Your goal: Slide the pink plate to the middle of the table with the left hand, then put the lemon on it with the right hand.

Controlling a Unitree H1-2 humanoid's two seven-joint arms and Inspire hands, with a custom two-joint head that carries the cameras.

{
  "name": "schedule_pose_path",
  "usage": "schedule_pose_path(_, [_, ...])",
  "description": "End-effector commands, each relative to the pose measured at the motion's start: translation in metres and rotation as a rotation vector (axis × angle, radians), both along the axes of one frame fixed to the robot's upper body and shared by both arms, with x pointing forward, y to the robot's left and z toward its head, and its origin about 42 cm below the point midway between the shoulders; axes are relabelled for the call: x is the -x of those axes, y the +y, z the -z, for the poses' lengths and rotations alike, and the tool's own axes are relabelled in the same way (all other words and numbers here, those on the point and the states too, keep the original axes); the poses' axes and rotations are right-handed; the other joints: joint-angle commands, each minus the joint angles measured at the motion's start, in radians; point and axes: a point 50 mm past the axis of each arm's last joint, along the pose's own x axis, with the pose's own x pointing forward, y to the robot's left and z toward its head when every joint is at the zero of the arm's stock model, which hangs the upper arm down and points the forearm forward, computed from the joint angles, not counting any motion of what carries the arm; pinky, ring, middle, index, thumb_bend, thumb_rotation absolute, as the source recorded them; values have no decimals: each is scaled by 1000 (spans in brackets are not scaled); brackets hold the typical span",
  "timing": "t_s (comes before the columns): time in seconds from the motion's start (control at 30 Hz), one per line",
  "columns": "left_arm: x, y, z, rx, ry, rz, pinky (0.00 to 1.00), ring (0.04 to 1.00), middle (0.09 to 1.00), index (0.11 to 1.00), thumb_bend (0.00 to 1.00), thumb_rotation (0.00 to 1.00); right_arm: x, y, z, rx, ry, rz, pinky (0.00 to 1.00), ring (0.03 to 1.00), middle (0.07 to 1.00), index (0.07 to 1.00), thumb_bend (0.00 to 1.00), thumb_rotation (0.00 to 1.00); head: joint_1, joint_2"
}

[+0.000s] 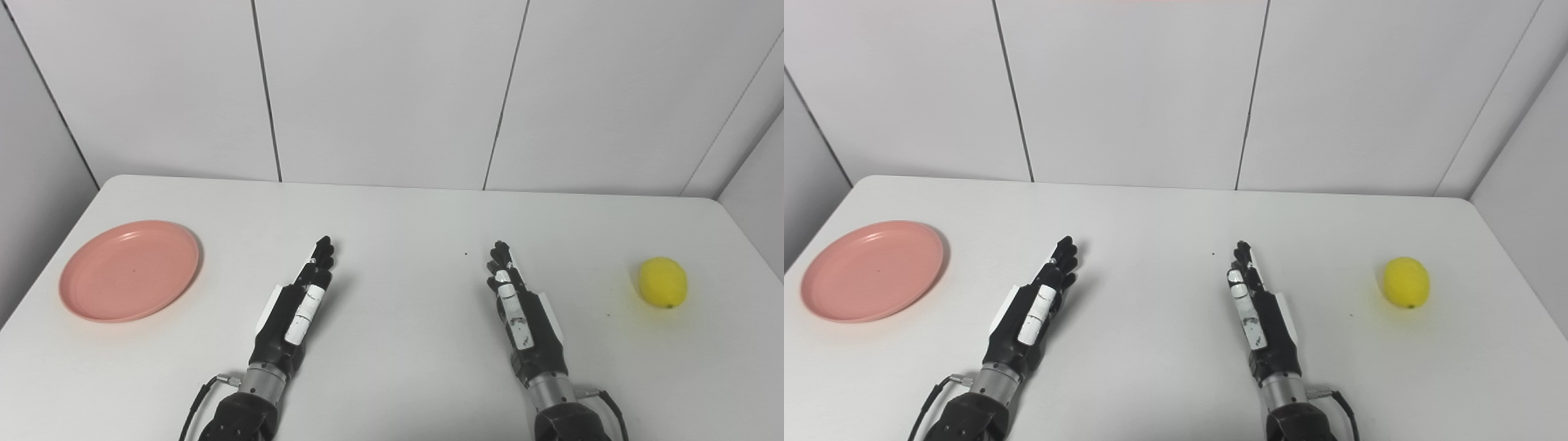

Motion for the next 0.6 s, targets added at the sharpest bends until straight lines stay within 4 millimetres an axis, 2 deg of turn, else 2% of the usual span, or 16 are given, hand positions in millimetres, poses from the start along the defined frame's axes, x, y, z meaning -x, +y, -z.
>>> schedule_pose_path(0.0, [0,-1,-5,9,-37,3,1000,1000,1000,1000,806,924,-4,1,-18,-11,-100,-6,1000,997,1000,1000,573,940,7,-1])
schedule_pose_path(0.23, [0,-3,-4,8,-39,3,1000,1000,1000,1000,793,920,-3,-1,-18,-6,-97,-6,999,995,1000,1000,592,938,17,-7])
schedule_pose_path(0.57, [0,-2,-4,8,-38,5,1000,1000,1000,1000,795,919,-3,0,-17,-10,-95,-3,1000,995,1000,1000,571,946,14,-8])
